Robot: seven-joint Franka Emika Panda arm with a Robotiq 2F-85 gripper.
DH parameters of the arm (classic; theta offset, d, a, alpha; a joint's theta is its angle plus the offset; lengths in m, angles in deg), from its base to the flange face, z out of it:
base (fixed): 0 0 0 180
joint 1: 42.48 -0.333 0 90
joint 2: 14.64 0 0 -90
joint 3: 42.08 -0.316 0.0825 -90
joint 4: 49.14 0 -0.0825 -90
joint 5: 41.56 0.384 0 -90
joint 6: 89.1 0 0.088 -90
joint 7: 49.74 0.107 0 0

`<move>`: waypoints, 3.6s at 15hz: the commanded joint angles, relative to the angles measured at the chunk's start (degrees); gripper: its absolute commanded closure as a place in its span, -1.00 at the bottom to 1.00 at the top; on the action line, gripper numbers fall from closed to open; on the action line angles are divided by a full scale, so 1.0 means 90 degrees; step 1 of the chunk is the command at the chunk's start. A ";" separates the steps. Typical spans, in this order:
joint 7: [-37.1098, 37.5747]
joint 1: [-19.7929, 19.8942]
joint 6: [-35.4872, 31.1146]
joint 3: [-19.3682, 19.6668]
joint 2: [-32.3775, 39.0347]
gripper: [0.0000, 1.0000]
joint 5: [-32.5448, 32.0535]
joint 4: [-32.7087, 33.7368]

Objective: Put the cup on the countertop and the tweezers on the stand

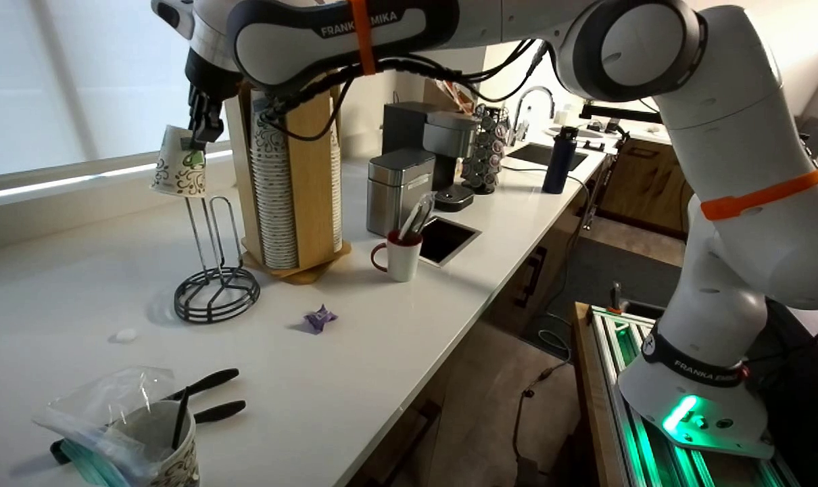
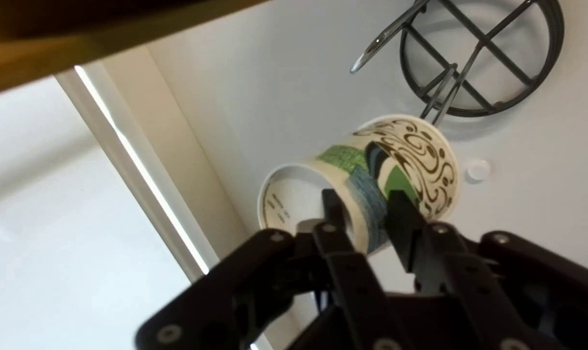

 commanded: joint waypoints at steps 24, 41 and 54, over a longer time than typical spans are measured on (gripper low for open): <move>-0.1196 0.0148 0.2434 -0.1316 -0.1103 0.97 0.1273 0.0993; -0.1043 -0.0245 0.2785 -0.1638 -0.0235 0.97 0.1392 0.0475; -0.0193 -0.1537 0.2724 -0.0855 0.0814 0.88 -0.0706 0.0505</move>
